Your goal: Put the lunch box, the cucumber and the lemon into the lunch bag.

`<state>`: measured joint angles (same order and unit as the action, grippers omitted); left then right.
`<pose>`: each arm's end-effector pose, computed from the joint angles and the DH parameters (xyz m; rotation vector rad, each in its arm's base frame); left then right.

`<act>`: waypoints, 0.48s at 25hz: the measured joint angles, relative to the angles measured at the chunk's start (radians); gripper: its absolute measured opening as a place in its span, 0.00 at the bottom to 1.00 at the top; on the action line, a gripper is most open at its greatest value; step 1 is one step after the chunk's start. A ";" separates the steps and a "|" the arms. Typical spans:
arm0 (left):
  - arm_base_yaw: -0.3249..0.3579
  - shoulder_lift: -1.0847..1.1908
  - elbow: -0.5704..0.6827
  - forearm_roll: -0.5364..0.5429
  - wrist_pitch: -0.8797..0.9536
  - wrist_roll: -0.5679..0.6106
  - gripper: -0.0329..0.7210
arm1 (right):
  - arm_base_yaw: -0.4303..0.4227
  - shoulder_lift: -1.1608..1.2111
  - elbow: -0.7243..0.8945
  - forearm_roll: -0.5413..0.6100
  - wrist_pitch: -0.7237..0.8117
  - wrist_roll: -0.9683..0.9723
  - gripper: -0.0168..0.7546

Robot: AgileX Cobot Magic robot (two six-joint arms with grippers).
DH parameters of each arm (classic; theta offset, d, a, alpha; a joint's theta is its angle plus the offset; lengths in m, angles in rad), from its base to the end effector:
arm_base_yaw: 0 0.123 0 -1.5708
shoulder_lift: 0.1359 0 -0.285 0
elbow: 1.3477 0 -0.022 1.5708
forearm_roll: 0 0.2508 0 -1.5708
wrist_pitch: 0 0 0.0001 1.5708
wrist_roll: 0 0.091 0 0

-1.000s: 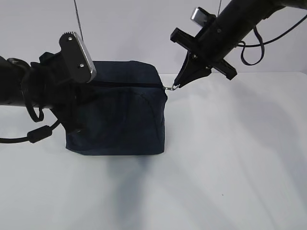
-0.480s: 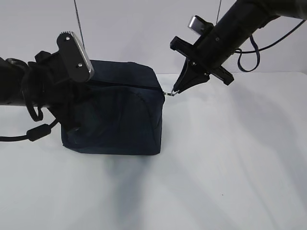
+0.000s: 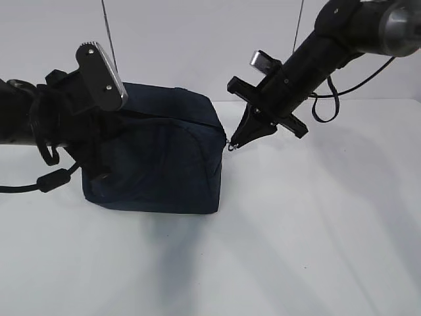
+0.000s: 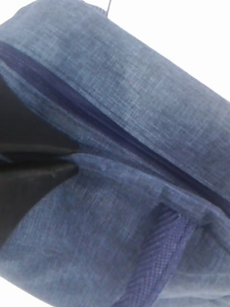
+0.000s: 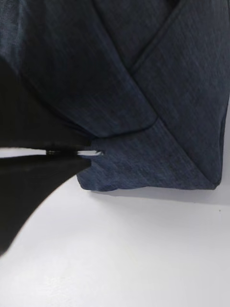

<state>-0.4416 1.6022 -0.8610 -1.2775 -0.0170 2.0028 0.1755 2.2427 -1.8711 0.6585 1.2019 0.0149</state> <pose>0.3011 -0.1408 0.2139 1.2185 1.8621 0.1741 0.4492 0.1324 0.1971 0.0861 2.9666 0.9631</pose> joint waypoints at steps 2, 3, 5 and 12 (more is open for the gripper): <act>0.000 0.002 0.000 -0.002 0.000 0.000 0.04 | 0.000 0.018 -0.001 0.012 -0.005 -0.015 0.03; 0.000 0.002 0.000 -0.002 0.000 0.000 0.04 | 0.000 0.026 -0.001 0.017 -0.010 -0.026 0.03; 0.000 0.002 0.000 -0.003 0.000 0.000 0.04 | 0.002 0.045 -0.001 0.019 -0.023 -0.055 0.03; 0.000 0.002 0.000 -0.011 0.000 0.000 0.04 | 0.015 0.073 -0.001 0.013 -0.068 -0.114 0.03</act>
<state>-0.4416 1.6038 -0.8610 -1.2886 -0.0170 2.0028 0.1901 2.3160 -1.8725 0.6716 1.1337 -0.0991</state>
